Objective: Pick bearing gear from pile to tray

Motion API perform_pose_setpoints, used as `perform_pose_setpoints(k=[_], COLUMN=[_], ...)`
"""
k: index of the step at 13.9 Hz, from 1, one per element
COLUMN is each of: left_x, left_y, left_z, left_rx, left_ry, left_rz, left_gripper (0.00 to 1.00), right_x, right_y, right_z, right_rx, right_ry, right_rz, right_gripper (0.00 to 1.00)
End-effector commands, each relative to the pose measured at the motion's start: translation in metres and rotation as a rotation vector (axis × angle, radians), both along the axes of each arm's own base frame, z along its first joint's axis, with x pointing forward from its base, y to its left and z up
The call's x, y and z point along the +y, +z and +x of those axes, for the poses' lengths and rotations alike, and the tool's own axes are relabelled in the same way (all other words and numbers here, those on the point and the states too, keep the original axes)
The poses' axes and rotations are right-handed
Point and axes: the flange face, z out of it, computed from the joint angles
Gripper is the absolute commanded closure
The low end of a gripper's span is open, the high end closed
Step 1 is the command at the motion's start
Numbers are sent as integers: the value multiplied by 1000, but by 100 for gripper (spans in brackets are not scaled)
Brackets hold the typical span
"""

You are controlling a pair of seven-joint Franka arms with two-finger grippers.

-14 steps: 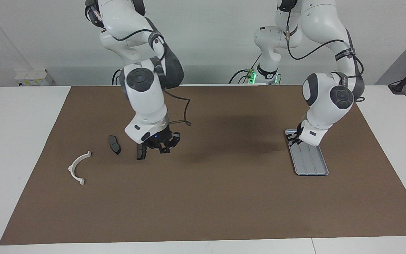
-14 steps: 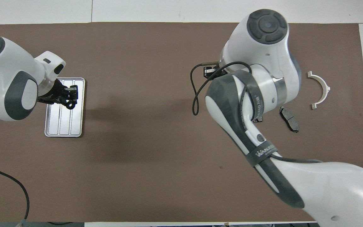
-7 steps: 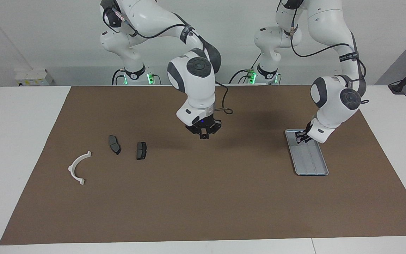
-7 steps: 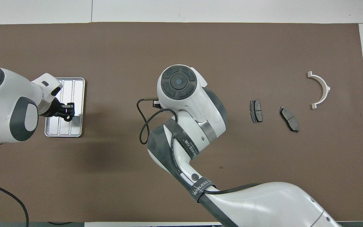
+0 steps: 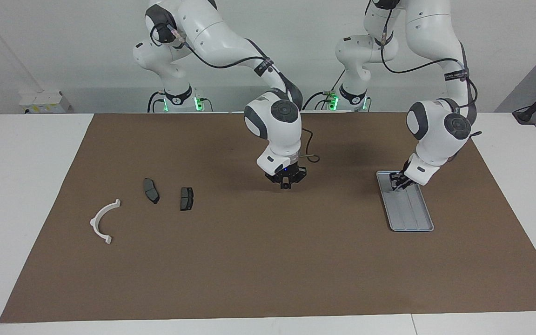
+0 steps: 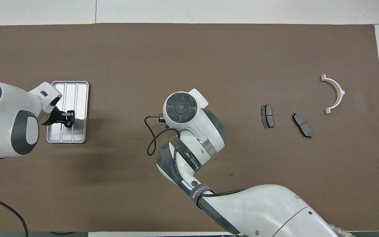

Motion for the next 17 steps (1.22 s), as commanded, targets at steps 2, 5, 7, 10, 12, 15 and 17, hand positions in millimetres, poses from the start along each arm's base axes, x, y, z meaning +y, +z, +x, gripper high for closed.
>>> perform_pose_setpoints(k=[2, 5, 7, 10, 12, 15, 17], left_x=[0, 1, 0, -15, -60, -131, -167], left_y=[-3, -2, 9, 43, 63, 64, 65], left_z=[-11, -11, -2, 19, 26, 21, 15], left_rx=[-14, -14, -19, -20, -15, -20, -41], left_ry=[-7, -7, -9, -18, 28, 156, 225], left_rz=[4, 4, 4, -13, -46, -45, -52], left_gripper=[100, 7, 0, 0, 0, 0, 0], right_x=[-10, -10, -10, -9, -8, -19, -59], right_y=[-17, -21, -20, -20, -16, 13, 53], right_z=[-7, -8, -7, -8, -6, 15, 48], right_rx=[-19, -17, -19, -20, -19, -45, -65], right_ry=[-3, -3, -4, -10, -13, -83, -81], right_rz=[10, 8, 11, 11, 12, 28, 14], right_gripper=[100, 100, 100, 16, 0, 0, 0])
